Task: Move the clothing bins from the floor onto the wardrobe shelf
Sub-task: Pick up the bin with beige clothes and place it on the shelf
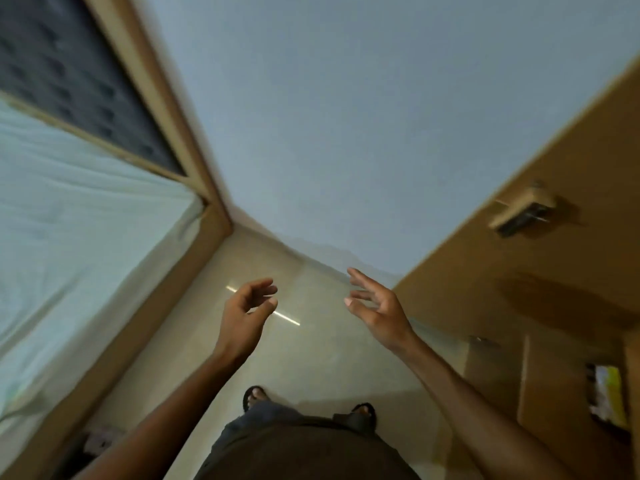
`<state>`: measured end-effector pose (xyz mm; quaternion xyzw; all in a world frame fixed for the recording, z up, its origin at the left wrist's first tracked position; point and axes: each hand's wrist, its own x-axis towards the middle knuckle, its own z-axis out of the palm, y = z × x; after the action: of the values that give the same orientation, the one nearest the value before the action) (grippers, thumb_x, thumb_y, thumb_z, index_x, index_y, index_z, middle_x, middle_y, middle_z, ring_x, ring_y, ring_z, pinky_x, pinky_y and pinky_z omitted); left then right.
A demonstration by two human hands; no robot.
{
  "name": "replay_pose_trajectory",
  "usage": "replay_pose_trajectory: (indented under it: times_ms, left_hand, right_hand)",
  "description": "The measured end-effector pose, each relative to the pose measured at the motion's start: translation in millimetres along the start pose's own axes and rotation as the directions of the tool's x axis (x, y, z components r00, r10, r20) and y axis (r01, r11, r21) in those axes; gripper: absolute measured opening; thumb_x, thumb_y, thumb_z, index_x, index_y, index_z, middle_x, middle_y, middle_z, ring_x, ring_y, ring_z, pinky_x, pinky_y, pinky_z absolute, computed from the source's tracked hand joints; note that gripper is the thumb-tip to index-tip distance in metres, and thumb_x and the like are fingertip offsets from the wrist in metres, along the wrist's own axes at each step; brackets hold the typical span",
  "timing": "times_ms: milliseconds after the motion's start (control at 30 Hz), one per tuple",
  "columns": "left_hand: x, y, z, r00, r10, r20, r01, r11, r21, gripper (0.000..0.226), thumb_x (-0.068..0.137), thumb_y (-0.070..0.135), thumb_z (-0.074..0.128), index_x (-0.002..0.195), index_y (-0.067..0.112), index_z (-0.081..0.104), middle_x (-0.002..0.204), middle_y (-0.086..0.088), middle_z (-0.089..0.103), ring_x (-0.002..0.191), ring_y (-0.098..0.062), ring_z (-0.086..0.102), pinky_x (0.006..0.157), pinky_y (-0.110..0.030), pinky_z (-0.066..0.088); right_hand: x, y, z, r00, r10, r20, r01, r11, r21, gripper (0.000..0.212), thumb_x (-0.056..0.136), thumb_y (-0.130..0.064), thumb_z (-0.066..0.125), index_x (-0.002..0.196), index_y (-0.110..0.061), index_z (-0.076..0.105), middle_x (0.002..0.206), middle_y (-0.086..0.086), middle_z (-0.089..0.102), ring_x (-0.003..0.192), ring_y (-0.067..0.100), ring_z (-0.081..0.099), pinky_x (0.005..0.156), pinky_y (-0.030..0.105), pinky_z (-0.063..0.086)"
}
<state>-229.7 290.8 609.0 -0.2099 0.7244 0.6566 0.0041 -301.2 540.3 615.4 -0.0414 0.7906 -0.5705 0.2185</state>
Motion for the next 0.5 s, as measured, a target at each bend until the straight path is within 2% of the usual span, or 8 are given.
replay_pose_trajectory:
  times_ms: [133, 267, 367, 500]
  left_hand:
    - [-14.5, -28.0, -95.9, 0.983, -0.028, -0.183, 0.028, 1.0, -0.003, 0.033, 0.089, 0.009, 0.066, 0.119, 0.022, 0.064, 0.108, 0.001, 0.071, 0.102, -0.015, 0.067, 0.09, -0.034, 0.054]
    - [-36.9, -44.6, -174.4, 0.923, -0.056, -0.382, 0.053, 0.998, -0.019, 0.031, 0.089, 0.01, 0.065, 0.115, 0.027, 0.062, 0.108, 0.003, 0.07, 0.1, -0.013, 0.066, 0.088, -0.03, 0.055]
    - [-63.1, -54.8, -222.8, 0.837, -0.089, -0.54, 0.059, 0.996, -0.072, 0.032, 0.089, 0.009, 0.065, 0.116, 0.027, 0.062, 0.109, 0.002, 0.069, 0.101, -0.014, 0.065, 0.089, -0.03, 0.054]
    - [-109.4, -74.8, -267.2, 0.641, -0.185, -0.745, 0.063, 0.98, -0.19, 0.032, 0.088, 0.005, 0.065, 0.116, 0.021, 0.062, 0.108, -0.003, 0.07, 0.102, -0.018, 0.066, 0.092, -0.034, 0.054]
  right_hand:
    - [32.0, -24.7, 94.9, 0.981, -0.025, 0.195, 0.042, 0.995, -0.085, 0.056, 0.081, -0.036, 0.069, 0.131, -0.05, 0.048, 0.132, -0.013, 0.056, 0.113, 0.003, 0.059, 0.094, 0.031, 0.052]
    - [60.5, -53.7, 180.5, 0.916, -0.048, 0.399, 0.116, 0.982, -0.146, 0.056, 0.085, -0.032, 0.067, 0.135, -0.045, 0.047, 0.132, -0.012, 0.055, 0.114, 0.002, 0.057, 0.085, 0.019, 0.049]
    - [78.5, -78.4, 244.8, 0.826, -0.075, 0.558, 0.207, 0.962, -0.178, 0.054, 0.087, -0.029, 0.067, 0.135, -0.044, 0.047, 0.131, -0.012, 0.055, 0.113, 0.001, 0.056, 0.082, 0.015, 0.047]
    - [93.8, -103.9, 332.8, 0.654, -0.067, 0.754, 0.328, 0.923, -0.202, 0.056, 0.087, -0.026, 0.068, 0.136, -0.042, 0.047, 0.135, -0.01, 0.055, 0.112, -0.001, 0.057, 0.083, 0.014, 0.047]
